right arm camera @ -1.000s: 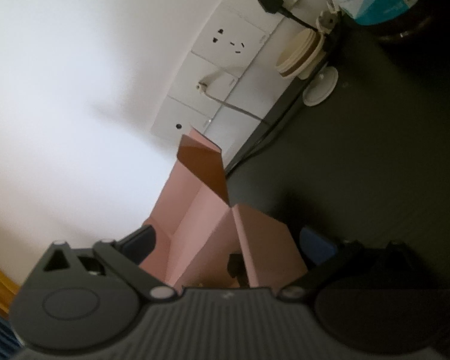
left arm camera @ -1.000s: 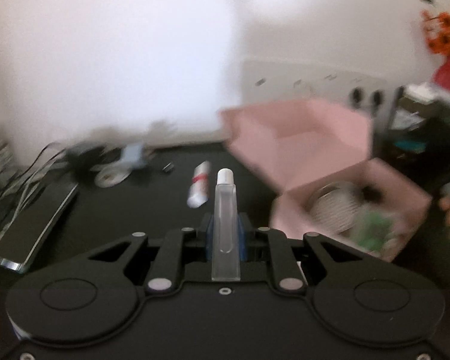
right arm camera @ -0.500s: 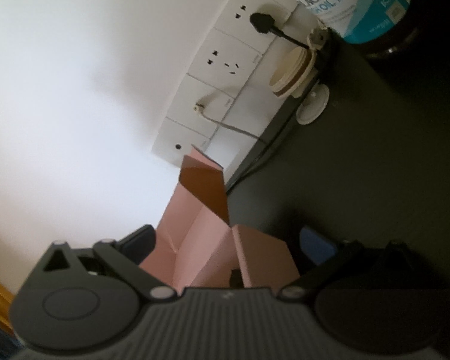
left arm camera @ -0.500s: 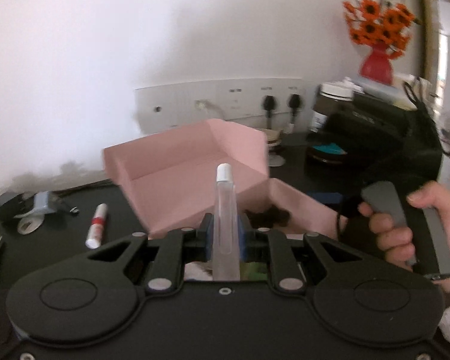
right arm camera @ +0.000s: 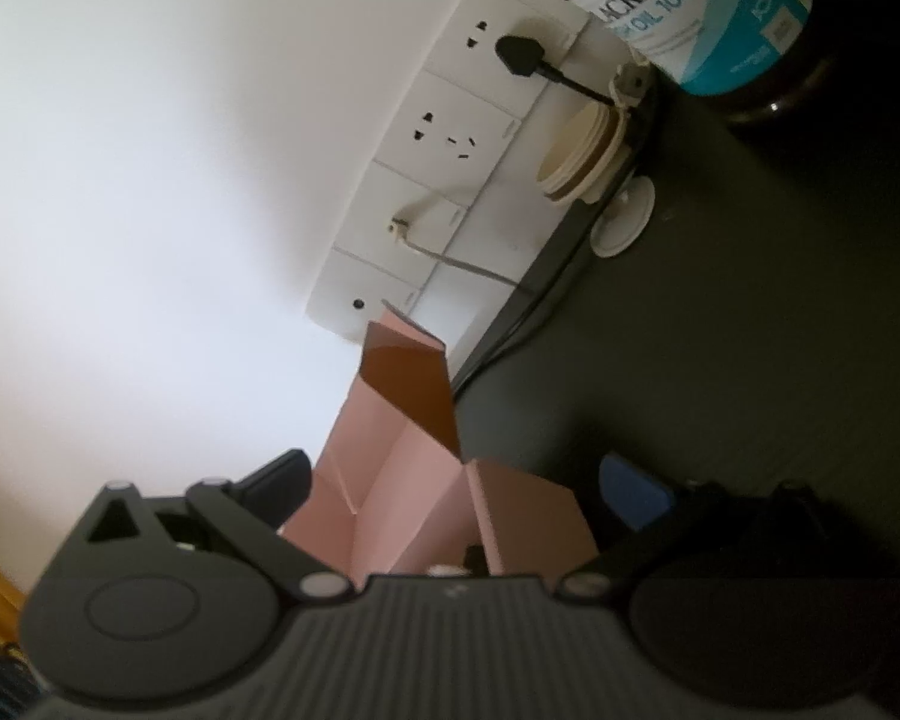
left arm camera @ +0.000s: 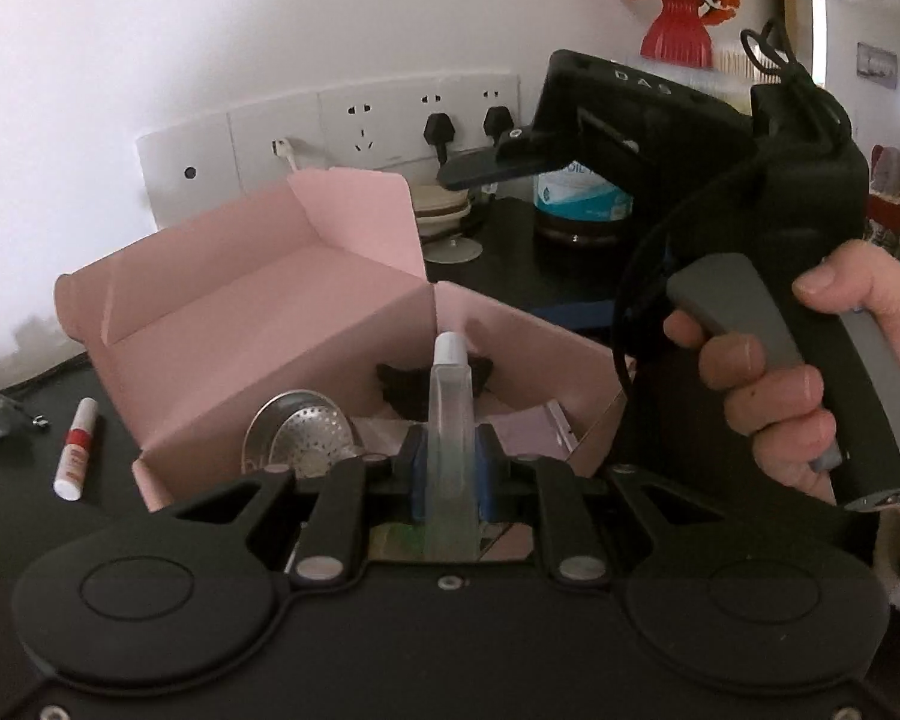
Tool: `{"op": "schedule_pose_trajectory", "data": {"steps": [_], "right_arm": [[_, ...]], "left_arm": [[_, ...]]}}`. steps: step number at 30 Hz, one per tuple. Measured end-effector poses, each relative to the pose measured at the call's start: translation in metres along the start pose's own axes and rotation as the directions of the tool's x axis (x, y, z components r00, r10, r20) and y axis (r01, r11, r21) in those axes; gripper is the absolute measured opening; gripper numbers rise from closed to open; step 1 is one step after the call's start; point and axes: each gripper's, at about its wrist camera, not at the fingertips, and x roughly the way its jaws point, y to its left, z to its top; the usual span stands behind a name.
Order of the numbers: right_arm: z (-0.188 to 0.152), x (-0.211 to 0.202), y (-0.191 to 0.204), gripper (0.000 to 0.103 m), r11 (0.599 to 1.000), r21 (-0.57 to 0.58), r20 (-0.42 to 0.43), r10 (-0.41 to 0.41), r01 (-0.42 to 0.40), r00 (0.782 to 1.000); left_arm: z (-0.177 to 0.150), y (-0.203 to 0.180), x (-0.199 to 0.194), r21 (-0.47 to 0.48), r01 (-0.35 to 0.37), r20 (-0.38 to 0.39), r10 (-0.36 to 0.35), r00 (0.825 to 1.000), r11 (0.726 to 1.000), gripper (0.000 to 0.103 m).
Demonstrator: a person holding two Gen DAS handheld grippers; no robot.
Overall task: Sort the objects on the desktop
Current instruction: 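Carry the clear tube over the pink box with the left tool, then lower the clear tube into the box and open the left tool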
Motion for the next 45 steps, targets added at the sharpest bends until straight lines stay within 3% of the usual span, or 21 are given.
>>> {"op": "schedule_pose_trajectory", "data": {"steps": [7, 12, 15, 20, 21, 22, 24, 26, 28, 38, 42, 45], "right_arm": [[-0.001, 0.002, 0.002, 0.102, 1.000, -0.010, -0.003, -0.006, 0.006, 1.000], [-0.001, 0.004, 0.001, 0.102, 1.000, -0.007, -0.004, -0.012, 0.012, 1.000], [-0.001, 0.003, 0.001, 0.102, 1.000, -0.007, -0.002, -0.008, 0.008, 1.000], [-0.001, 0.003, 0.002, 0.102, 1.000, -0.008, -0.005, -0.009, 0.009, 1.000], [0.000, 0.003, 0.002, 0.102, 1.000, -0.008, -0.004, -0.010, 0.010, 1.000], [0.000, 0.003, 0.001, 0.102, 1.000, -0.009, -0.002, -0.010, 0.010, 1.000], [0.000, 0.003, 0.001, 0.103, 1.000, -0.008, -0.002, -0.014, 0.014, 1.000], [-0.001, 0.005, 0.000, 0.103, 1.000, -0.007, -0.007, -0.018, 0.018, 1.000], [-0.001, 0.006, 0.000, 0.102, 1.000, -0.010, -0.012, -0.023, 0.023, 1.000], [-0.006, 0.011, 0.005, 0.102, 0.996, -0.067, -0.015, -0.055, 0.054, 0.998], [-0.006, 0.007, 0.006, 0.102, 0.994, -0.087, 0.020, -0.072, 0.073, 0.997], [-0.004, 0.000, 0.008, 0.102, 0.989, -0.107, 0.068, -0.094, 0.101, 0.993]], "left_arm": [[0.005, 0.011, 0.006, -0.053, 0.044, -0.042, -0.046, 0.998, 0.998, 0.017], [0.003, 0.001, 0.002, 0.003, 0.003, -0.021, -0.003, 1.000, 1.000, 0.021], [0.004, 0.004, 0.002, -0.023, 0.000, -0.020, -0.001, 1.000, 1.000, 0.042], [0.007, 0.007, -0.010, -0.049, 0.031, 0.050, -0.029, 0.998, 0.998, 0.068], [0.008, 0.006, -0.015, -0.044, 0.025, 0.074, -0.022, 0.997, 0.999, 0.080], [0.008, 0.005, -0.021, -0.034, 0.005, 0.101, -0.002, 0.995, 0.999, 0.091], [0.006, 0.004, -0.035, -0.005, -0.069, 0.167, 0.069, 0.983, 0.998, 0.098], [0.002, 0.008, -0.046, 0.009, -0.117, 0.212, 0.113, 0.971, 0.993, 0.099], [-0.008, 0.022, -0.051, -0.022, -0.137, 0.207, 0.139, 0.968, 0.990, 0.103], [-0.057, 0.092, -0.076, -0.179, -0.235, 0.173, 0.266, 0.948, 0.955, 0.103], [-0.065, 0.120, -0.085, -0.292, -0.212, 0.174, 0.270, 0.947, 0.933, 0.103], [-0.068, 0.123, -0.092, -0.281, -0.224, 0.203, 0.286, 0.936, 0.933, 0.103]]}}
